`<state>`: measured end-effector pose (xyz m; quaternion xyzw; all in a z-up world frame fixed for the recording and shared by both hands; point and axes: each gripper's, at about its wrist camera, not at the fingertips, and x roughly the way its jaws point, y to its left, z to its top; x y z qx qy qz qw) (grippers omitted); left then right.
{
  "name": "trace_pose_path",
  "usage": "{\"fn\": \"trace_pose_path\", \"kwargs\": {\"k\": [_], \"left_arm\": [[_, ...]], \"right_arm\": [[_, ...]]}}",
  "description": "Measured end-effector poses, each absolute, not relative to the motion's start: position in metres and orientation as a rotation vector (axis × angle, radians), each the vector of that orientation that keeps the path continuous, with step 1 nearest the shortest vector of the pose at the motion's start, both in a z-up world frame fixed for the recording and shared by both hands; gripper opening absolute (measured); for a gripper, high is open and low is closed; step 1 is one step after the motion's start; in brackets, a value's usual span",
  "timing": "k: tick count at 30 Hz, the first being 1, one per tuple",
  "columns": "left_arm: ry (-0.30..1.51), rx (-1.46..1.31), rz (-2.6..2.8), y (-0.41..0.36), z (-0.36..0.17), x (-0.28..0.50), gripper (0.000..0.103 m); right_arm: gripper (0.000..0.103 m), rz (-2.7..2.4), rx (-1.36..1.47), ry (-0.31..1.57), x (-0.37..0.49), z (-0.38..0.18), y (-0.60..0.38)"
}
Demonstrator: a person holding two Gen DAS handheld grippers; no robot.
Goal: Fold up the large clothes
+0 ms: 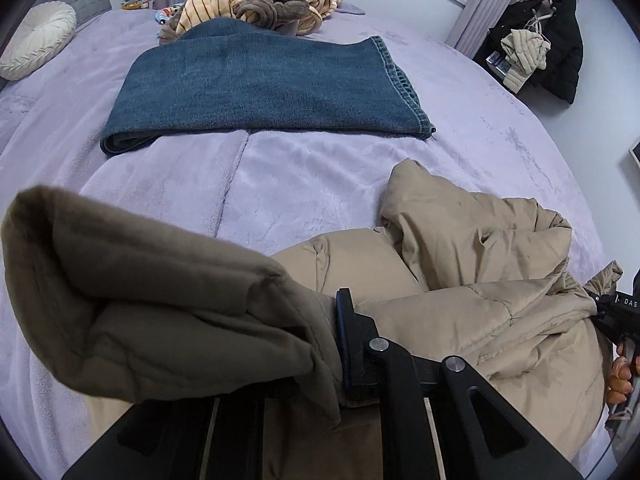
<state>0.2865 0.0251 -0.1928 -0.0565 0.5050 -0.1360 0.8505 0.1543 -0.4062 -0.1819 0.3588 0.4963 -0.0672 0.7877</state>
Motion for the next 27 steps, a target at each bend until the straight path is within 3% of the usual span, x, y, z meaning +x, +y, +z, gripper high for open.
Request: {"fn": "trace_pose_path", "kwargs": {"k": [1, 2, 3, 4, 5, 7, 9, 10, 11, 12, 17, 22, 27], "left_arm": [[1.046, -0.125, -0.296, 0.027, -0.184, 0.282, 0.035], [1.025, -0.13, -0.302, 0.03, -0.177, 0.276, 0.048], [0.997, -0.132, -0.3, 0.034, -0.167, 0.27, 0.08], [0.945, -0.12, -0.266, 0.038, -0.156, 0.261, 0.098], [0.904, -0.105, -0.24, 0.041, -0.148, 0.256, 0.098], [0.877, -0.082, -0.237, 0.043, -0.138, 0.252, 0.098], [0.886, -0.082, -0.25, 0.044, -0.139, 0.254, 0.098], [0.901, -0.07, -0.261, 0.041, -0.143, 0.257, 0.095], [0.915, -0.049, -0.268, 0.038, -0.149, 0.259, 0.087], [0.931, -0.007, -0.261, 0.032, -0.158, 0.264, 0.07], [0.995, 0.046, -0.168, 0.031, -0.212, 0.298, 0.066], [0.993, -0.005, -0.151, 0.031, -0.236, 0.314, 0.066], [1.001, -0.01, -0.144, 0.029, -0.241, 0.321, 0.067]], "right_arm": [[0.013, -0.135, 0.779, 1.067, 0.153, -0.178, -0.407], [0.024, -0.126, 0.779, 1.063, 0.151, -0.174, -0.407], [0.032, -0.118, 0.772, 1.054, 0.149, -0.167, -0.407], [0.059, -0.113, 0.757, 1.041, 0.148, -0.159, -0.405], [0.077, -0.112, 0.733, 1.019, 0.144, -0.149, -0.404], [0.077, -0.1, 0.685, 0.992, 0.138, -0.133, -0.399], [0.073, -0.084, 0.644, 1.0, 0.133, -0.126, -0.392], [0.054, -0.073, 0.625, 1.016, 0.133, -0.126, -0.388], [0.028, -0.068, 0.588, 1.055, 0.134, -0.131, -0.382], [0.021, -0.07, 0.531, 1.098, 0.137, -0.139, -0.375], [0.009, -0.184, 0.344, 1.117, 0.154, -0.173, -0.379], [0.0, -0.209, 0.419, 1.12, 0.173, -0.206, -0.403], [0.0, -0.22, 0.431, 1.11, 0.183, -0.219, -0.407]]}}
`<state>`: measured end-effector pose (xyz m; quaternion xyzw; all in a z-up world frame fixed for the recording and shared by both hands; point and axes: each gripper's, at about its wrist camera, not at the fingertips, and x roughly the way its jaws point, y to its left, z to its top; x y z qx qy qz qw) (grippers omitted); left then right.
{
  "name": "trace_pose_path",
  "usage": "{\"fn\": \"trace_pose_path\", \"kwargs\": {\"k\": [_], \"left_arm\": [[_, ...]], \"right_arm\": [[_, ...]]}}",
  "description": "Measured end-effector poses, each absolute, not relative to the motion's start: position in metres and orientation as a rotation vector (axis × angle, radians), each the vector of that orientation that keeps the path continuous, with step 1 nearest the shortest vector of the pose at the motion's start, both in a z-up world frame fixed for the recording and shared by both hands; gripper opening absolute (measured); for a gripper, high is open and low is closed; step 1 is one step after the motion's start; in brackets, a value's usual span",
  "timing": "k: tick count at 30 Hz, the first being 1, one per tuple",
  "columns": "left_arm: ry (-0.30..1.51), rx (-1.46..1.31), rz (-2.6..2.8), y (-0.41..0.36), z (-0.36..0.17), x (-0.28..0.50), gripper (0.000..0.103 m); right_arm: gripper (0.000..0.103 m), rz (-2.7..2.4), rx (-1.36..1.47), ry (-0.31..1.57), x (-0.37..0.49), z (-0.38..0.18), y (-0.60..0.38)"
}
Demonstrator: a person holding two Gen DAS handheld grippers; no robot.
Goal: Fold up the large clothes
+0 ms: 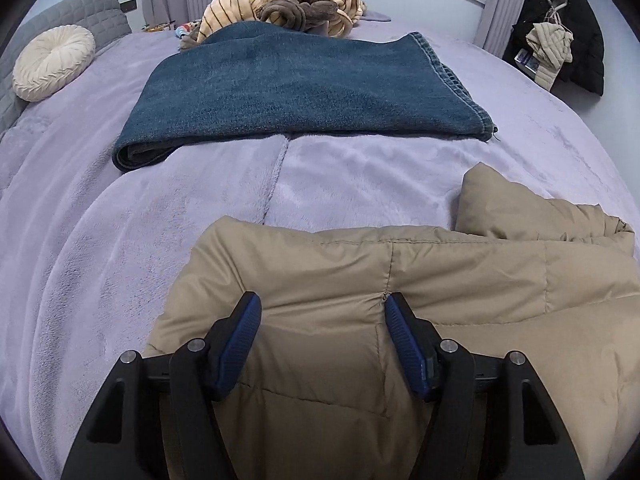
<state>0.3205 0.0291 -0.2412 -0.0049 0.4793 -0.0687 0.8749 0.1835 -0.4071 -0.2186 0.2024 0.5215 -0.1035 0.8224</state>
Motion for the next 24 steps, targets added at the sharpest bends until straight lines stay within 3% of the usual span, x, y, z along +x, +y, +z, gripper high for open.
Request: {"fn": "trace_pose_path", "kwargs": {"k": [6, 7, 9, 15, 19, 24], "left_arm": [[1.007, 0.012, -0.104, 0.042, -0.21, 0.298, 0.067], [0.999, 0.015, -0.104, 0.044, -0.204, 0.292, 0.069], [0.964, 0.013, -0.12, 0.048, -0.188, 0.273, 0.084], [0.904, -0.036, -0.272, 0.016, -0.157, 0.263, 0.085], [0.935, 0.065, -0.357, -0.041, -0.179, 0.273, 0.085], [0.986, 0.025, -0.274, -0.045, -0.222, 0.297, 0.085]], "right_arm": [[0.006, -0.245, 0.473, 1.122, 0.165, -0.191, -0.407], [0.008, -0.241, 0.475, 1.116, 0.158, -0.184, -0.405], [0.01, -0.218, 0.478, 1.095, 0.14, -0.169, -0.397], [0.012, -0.007, 0.425, 1.058, 0.145, -0.141, -0.336], [0.02, 0.116, 0.419, 1.095, 0.184, -0.161, -0.293], [0.015, 0.09, 0.353, 1.135, 0.205, -0.21, -0.288]]}}
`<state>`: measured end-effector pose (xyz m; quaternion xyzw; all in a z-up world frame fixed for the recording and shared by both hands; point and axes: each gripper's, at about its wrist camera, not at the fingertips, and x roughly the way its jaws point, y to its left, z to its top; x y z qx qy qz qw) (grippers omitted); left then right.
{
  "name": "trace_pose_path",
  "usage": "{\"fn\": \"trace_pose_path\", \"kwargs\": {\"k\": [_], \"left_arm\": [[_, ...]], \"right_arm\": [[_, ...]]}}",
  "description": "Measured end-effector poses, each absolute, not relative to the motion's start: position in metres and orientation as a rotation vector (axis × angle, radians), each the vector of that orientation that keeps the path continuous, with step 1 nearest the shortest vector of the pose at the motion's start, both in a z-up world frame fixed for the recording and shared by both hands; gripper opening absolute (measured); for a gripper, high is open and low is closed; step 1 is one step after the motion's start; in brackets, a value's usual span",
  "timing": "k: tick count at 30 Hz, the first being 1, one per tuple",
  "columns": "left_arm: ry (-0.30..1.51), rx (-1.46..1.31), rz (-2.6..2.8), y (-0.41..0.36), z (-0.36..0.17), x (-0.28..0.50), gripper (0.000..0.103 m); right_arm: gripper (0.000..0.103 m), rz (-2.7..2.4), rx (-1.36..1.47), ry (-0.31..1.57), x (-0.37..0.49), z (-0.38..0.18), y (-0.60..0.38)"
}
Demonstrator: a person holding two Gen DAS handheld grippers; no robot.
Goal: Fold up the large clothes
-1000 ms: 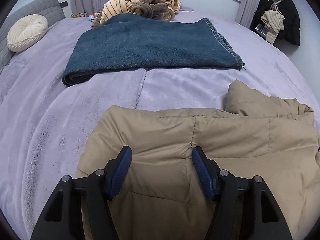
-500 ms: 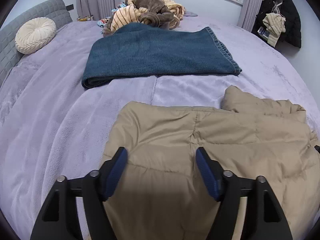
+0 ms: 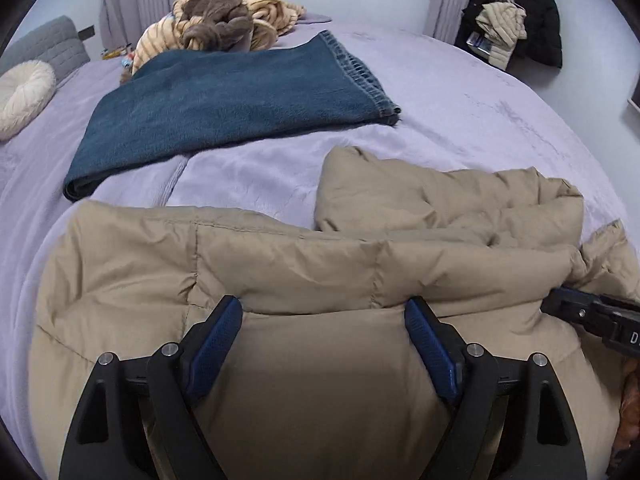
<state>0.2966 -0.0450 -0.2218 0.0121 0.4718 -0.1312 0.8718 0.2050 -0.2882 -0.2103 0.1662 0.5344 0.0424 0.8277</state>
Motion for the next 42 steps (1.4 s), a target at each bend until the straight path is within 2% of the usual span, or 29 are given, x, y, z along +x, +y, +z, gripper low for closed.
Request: {"fn": "trace_pose_path", "kwargs": {"k": [2, 9, 12, 19, 21, 22, 23, 25, 26, 32, 42], "left_arm": [[0.991, 0.017, -0.268, -0.036, -0.222, 0.303, 0.085], [0.976, 0.09, -0.103, 0.033, -0.227, 0.333, 0.085], [1.011, 0.011, -0.097, 0.055, -0.242, 0.347, 0.1], [1.035, -0.004, -0.074, 0.05, -0.244, 0.35, 0.103], [1.037, -0.016, -0.05, 0.057, -0.232, 0.342, 0.103], [1.039, -0.03, -0.047, 0.06, -0.225, 0.337, 0.103], [1.037, -0.047, -0.05, 0.064, -0.218, 0.33, 0.103], [1.031, -0.06, -0.05, 0.072, -0.203, 0.311, 0.103], [1.034, -0.055, -0.053, 0.074, -0.198, 0.301, 0.103], [1.074, -0.032, -0.066, 0.078, -0.181, 0.241, 0.103], [1.155, -0.128, -0.085, 0.082, -0.184, 0.166, 0.103]], "right_arm": [[0.008, 0.119, 0.381, 1.144, 0.207, -0.211, -0.298], [0.008, -0.099, 0.335, 1.135, 0.19, -0.19, -0.38], [0.008, -0.215, 0.399, 1.135, 0.18, -0.203, -0.421], [0.006, -0.259, 0.656, 1.094, 0.178, -0.223, -0.45], [0.013, -0.266, 0.673, 1.092, 0.171, -0.212, -0.446], [0.021, -0.271, 0.667, 1.094, 0.167, -0.205, -0.443], [0.038, -0.266, 0.662, 1.089, 0.164, -0.198, -0.439], [0.058, -0.242, 0.655, 1.063, 0.154, -0.181, -0.429], [0.063, -0.236, 0.65, 1.049, 0.146, -0.173, -0.422], [0.072, -0.195, 0.711, 1.033, 0.097, -0.15, -0.392], [0.079, -0.218, 0.803, 1.066, 0.009, -0.146, -0.364]]}}
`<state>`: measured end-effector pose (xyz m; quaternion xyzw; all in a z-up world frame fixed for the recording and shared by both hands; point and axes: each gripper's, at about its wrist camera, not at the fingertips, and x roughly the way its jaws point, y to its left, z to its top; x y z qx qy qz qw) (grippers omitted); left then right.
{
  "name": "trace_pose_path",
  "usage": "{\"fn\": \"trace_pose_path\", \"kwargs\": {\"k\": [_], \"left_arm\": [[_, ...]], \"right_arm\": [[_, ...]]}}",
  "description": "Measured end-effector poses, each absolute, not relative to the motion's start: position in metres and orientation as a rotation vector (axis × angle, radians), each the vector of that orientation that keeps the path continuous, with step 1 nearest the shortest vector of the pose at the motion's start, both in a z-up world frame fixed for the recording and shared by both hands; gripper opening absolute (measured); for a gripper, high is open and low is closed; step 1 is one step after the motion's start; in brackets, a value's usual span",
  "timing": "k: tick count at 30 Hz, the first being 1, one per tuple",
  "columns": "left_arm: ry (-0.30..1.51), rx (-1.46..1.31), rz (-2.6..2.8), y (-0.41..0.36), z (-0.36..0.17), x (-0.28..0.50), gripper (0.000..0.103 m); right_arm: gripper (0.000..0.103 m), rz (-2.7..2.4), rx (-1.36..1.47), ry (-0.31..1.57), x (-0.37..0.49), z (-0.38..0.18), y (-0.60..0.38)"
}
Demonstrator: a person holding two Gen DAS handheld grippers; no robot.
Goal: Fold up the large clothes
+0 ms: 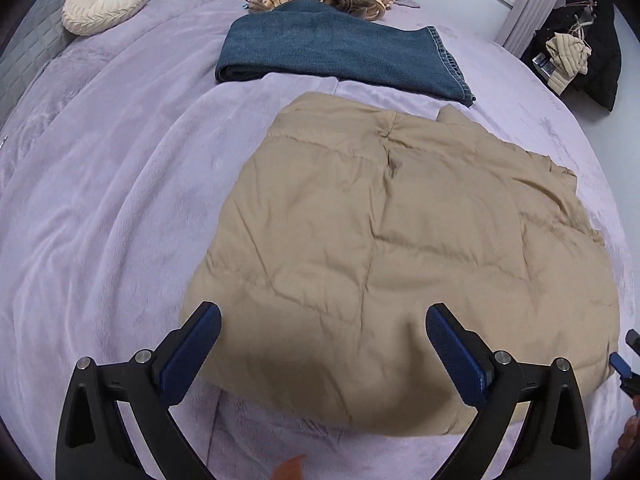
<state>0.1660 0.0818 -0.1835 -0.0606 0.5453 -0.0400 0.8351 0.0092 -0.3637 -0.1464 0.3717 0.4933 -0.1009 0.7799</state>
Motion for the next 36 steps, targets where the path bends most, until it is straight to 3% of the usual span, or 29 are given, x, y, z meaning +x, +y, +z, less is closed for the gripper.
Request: {"fn": "trace_pose_path", "kwargs": {"k": [14, 21, 23, 25, 36], "left_arm": [[1.283, -0.277, -0.123, 0.101, -0.219, 0.128, 0.103], [1.314, -0.499, -0.189, 0.124, -0.239, 0.127, 0.103], [1.315, -0.58, -0.222, 0.129, -0.247, 0.127, 0.103], [1.32, -0.651, -0.246, 0.131, -0.256, 0.129, 0.103], [1.207, -0.759, -0.256, 0.118, -0.265, 0.171, 0.103]], "right_arm": [[0.086, -0.289, 1.032, 1.059, -0.048, -0.187, -0.363], [0.087, -0.29, 1.163, 1.012, -0.055, -0.209, -0.365], [0.092, -0.284, 1.197, 0.991, -0.056, -0.214, -0.366], [0.103, -0.279, 1.229, 0.959, -0.054, -0.218, -0.368], [0.103, -0.171, 1.349, 0.902, -0.009, -0.23, -0.371]]}}
